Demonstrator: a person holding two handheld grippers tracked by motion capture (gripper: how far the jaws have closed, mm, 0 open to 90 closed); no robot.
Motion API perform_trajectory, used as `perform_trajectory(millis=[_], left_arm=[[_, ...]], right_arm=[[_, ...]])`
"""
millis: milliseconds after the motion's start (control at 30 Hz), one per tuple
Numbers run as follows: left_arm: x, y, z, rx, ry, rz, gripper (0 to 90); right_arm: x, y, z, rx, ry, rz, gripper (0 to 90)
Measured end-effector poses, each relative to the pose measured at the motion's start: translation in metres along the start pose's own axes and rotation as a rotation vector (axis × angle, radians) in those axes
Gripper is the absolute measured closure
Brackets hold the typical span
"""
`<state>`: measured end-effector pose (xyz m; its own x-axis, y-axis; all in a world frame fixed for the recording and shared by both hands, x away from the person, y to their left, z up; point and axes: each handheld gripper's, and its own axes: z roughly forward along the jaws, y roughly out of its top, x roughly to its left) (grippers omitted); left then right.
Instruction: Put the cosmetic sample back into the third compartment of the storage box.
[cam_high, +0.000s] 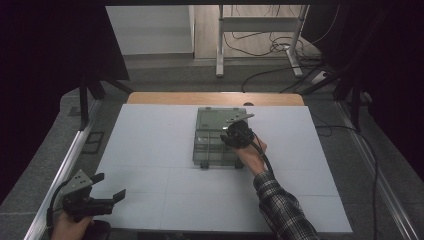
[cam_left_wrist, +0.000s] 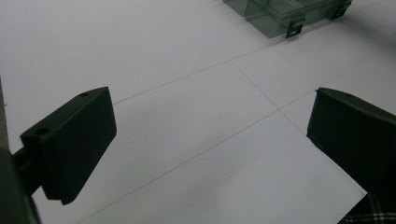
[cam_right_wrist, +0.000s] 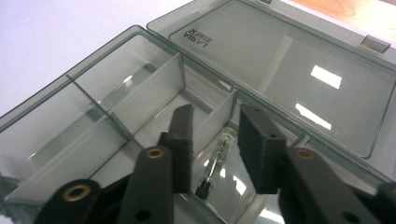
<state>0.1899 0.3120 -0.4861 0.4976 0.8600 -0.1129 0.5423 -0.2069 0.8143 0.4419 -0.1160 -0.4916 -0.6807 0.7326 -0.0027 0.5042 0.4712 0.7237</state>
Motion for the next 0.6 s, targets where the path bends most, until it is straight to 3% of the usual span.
perform_trajectory(millis=[300, 600], left_arm=[[0.000, 0.000, 0.000, 0.000, -0.001, 0.001, 1.8], [0.000, 0.000, 0.000, -0.002, -0.002, 0.000, 1.9]], right_arm=[[0.004, 0.000, -0.009, 0.008, 0.012, 0.012, 43.5], [0.008, -0.001, -0.014, 0.013, 0.017, 0.024, 34.4]])
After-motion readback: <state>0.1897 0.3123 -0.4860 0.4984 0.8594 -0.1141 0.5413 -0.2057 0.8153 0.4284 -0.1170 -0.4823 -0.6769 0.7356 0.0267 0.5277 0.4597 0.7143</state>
